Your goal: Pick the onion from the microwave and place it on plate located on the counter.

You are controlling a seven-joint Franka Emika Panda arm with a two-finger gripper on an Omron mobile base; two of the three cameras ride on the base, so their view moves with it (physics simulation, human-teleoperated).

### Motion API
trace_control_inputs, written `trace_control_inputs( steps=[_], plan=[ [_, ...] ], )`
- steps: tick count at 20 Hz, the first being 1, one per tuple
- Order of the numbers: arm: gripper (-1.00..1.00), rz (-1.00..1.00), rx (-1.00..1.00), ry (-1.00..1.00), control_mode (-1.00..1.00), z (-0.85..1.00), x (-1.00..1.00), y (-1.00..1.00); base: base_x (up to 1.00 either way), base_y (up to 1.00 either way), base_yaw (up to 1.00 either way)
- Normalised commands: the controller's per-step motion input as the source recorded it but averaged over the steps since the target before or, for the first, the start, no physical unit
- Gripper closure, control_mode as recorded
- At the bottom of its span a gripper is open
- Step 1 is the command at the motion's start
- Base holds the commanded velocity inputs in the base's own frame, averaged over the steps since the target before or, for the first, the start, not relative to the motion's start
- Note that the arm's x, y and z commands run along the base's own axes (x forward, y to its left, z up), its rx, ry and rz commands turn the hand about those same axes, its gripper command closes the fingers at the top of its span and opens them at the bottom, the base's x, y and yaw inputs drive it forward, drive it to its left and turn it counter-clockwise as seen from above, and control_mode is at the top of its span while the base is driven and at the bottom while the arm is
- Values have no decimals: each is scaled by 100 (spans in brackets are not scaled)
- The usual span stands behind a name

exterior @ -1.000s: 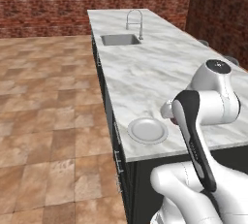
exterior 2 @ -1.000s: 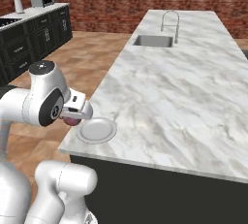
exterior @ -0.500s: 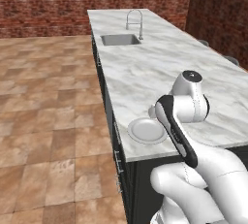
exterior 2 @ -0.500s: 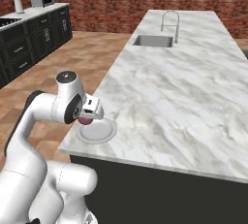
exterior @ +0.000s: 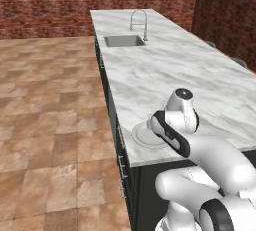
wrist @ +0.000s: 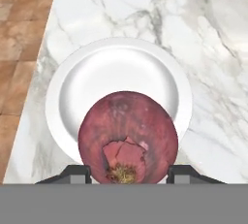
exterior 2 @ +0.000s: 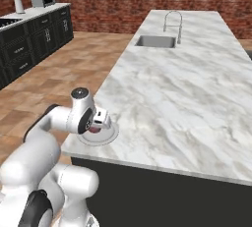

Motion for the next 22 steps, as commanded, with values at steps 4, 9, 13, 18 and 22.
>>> trace_control_inputs(
  steps=[4, 9, 13, 18, 22],
  plan=[
    [100, 0, 0, 0, -100, -53, 49, 0, 0, 0, 0],
    [100, 1, 0, 0, -100, -40, 33, 0, 0, 0, 0],
    [100, 0, 0, 0, -100, -9, 18, 0, 0, 0, 0],
    [-100, 0, 0, 0, -100, -5, 14, 0, 0, 0, 0],
    [-100, 0, 0, 0, -100, 0, 0, 0, 0, 0, 0]
  ],
)
